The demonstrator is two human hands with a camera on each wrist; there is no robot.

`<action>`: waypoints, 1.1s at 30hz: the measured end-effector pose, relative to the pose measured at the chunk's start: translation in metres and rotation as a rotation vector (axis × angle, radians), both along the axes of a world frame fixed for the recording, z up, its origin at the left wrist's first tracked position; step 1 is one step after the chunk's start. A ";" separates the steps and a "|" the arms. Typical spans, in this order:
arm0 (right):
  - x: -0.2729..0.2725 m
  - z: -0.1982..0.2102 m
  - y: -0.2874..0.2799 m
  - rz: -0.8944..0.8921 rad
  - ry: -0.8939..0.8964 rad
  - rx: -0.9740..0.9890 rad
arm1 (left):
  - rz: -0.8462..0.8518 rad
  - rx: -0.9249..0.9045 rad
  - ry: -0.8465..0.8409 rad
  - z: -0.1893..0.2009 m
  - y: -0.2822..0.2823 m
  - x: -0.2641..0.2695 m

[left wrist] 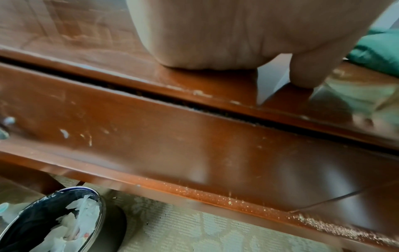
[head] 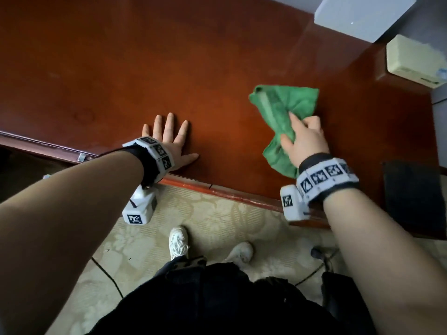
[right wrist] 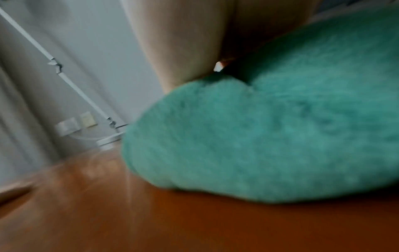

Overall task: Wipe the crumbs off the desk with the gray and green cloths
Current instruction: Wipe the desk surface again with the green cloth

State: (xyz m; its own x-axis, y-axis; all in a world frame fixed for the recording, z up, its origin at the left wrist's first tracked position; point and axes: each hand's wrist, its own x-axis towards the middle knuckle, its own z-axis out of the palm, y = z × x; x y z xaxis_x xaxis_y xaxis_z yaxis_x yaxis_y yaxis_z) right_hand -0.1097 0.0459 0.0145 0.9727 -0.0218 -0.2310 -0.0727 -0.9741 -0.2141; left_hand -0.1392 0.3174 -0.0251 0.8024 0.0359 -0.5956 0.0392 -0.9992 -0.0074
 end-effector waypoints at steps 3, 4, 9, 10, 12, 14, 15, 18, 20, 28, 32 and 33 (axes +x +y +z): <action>0.012 -0.015 0.019 -0.089 0.094 -0.138 | -0.017 -0.009 0.006 0.001 0.000 0.000; 0.006 -0.016 0.032 -0.014 0.097 -0.176 | -0.021 -0.014 0.005 0.000 0.001 0.001; -0.058 -0.007 0.076 0.547 0.207 -0.146 | -0.045 -0.013 -0.006 -0.003 0.003 0.002; -0.065 -0.002 0.075 0.608 0.252 -0.125 | -0.050 -0.005 -0.001 -0.003 0.004 0.002; -0.060 0.007 0.061 0.592 0.260 -0.071 | -0.060 -0.005 0.010 -0.002 0.006 0.002; -0.037 0.009 0.039 0.379 0.143 -0.061 | -0.065 -0.019 0.026 0.001 0.007 0.001; -0.022 0.009 0.026 0.231 0.093 -0.071 | -0.065 -0.019 0.032 0.002 0.006 0.001; 0.016 -0.003 0.007 -0.159 0.117 -0.131 | -0.062 -0.016 0.038 0.002 0.005 0.003; 0.024 -0.015 0.022 -0.146 0.131 -0.167 | -0.060 -0.017 0.032 0.001 0.006 0.003; -0.032 -0.004 0.048 0.726 0.253 -0.087 | -0.042 -0.057 0.031 0.000 0.006 0.004; 0.021 -0.001 0.007 0.326 0.059 -0.035 | -0.041 -0.064 0.048 0.001 0.007 0.003; 0.036 -0.002 0.001 0.157 0.030 -0.053 | -0.042 -0.065 0.052 0.001 0.007 0.003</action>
State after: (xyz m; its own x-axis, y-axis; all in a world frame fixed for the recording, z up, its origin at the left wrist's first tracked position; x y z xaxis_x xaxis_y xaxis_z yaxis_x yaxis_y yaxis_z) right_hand -0.0741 0.0466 0.0129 0.9577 0.1174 -0.2626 0.0762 -0.9838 -0.1620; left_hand -0.1358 0.3248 -0.0237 0.7702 -0.0370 -0.6367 -0.0010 -0.9984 0.0568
